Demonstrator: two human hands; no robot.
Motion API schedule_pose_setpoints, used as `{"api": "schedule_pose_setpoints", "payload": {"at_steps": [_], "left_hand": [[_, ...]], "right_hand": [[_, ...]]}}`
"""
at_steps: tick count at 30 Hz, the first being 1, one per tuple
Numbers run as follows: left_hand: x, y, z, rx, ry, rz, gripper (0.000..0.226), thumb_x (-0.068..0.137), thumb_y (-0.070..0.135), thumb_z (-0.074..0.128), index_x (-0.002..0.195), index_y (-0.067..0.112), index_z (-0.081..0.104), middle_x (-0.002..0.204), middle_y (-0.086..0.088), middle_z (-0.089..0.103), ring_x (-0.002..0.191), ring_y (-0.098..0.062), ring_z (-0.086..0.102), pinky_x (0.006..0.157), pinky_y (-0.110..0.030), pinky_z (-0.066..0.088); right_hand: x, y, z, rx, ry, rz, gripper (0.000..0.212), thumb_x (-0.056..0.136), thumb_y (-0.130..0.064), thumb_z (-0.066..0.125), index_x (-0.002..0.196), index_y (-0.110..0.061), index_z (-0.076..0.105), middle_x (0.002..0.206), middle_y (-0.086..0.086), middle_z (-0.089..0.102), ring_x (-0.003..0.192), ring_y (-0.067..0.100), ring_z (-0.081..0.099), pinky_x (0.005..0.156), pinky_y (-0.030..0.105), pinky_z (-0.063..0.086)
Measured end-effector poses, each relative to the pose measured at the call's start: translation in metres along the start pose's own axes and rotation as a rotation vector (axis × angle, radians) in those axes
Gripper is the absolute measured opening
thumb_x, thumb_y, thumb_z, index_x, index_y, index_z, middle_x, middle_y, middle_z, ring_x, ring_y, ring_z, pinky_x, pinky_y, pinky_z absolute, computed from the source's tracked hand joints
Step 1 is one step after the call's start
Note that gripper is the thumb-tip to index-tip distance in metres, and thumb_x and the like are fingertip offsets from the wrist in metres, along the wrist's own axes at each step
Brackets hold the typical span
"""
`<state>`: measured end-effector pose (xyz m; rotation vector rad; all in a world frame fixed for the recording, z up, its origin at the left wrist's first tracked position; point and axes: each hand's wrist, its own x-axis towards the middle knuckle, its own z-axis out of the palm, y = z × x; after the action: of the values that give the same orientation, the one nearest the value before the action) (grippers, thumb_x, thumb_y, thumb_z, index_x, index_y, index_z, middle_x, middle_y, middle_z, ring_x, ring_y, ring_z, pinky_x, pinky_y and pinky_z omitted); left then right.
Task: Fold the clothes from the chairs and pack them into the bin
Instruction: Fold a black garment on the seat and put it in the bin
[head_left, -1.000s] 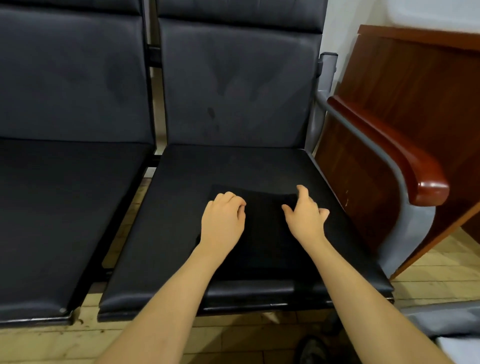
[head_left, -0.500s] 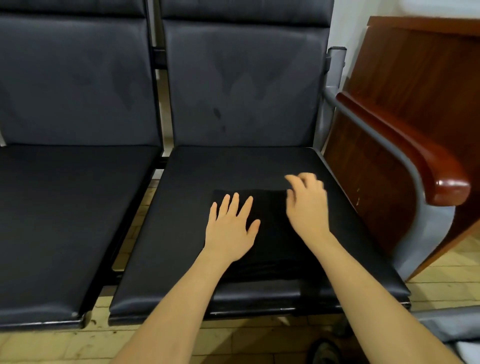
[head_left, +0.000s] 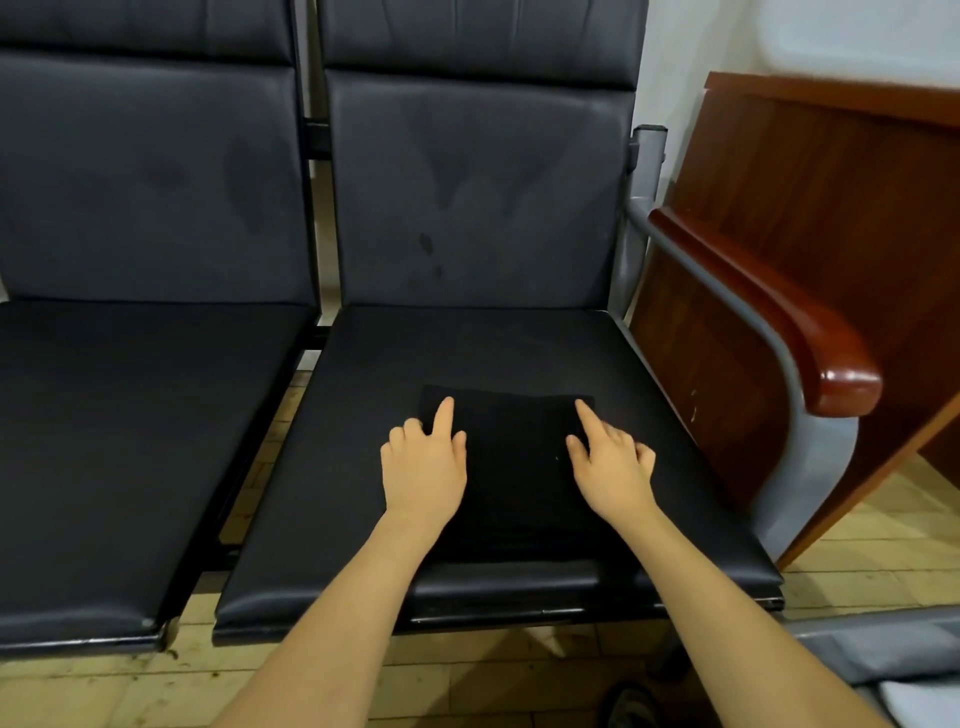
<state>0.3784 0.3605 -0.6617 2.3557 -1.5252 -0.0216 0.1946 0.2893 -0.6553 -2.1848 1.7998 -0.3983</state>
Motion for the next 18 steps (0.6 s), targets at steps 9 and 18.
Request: {"api": "schedule_pose_setpoints", "payload": {"at_steps": [9, 18], "left_hand": [[-0.015, 0.000, -0.025, -0.437, 0.054, 0.056, 0.044, 0.098, 0.024, 0.046, 0.141, 0.030, 0.038, 0.100, -0.001, 0.042, 0.065, -0.012, 0.048, 0.064, -0.028, 0.049], [-0.050, 0.014, -0.074, -0.631, 0.229, 0.237, 0.035, 0.095, 0.022, 0.054, 0.130, 0.025, 0.055, 0.094, 0.004, 0.044, 0.067, -0.007, 0.046, 0.065, -0.020, 0.044]], "right_hand": [[-0.020, -0.006, -0.005, 0.269, -0.043, -0.108, 0.043, 0.099, -0.018, 0.047, 0.136, -0.040, 0.043, 0.112, -0.003, 0.049, 0.111, 0.022, 0.048, 0.094, 0.026, 0.020], [-0.072, -0.018, -0.060, 0.360, 0.252, -0.244, 0.038, 0.099, -0.013, 0.045, 0.135, -0.023, 0.050, 0.100, -0.003, 0.043, 0.082, 0.005, 0.047, 0.071, 0.010, 0.038]]}}
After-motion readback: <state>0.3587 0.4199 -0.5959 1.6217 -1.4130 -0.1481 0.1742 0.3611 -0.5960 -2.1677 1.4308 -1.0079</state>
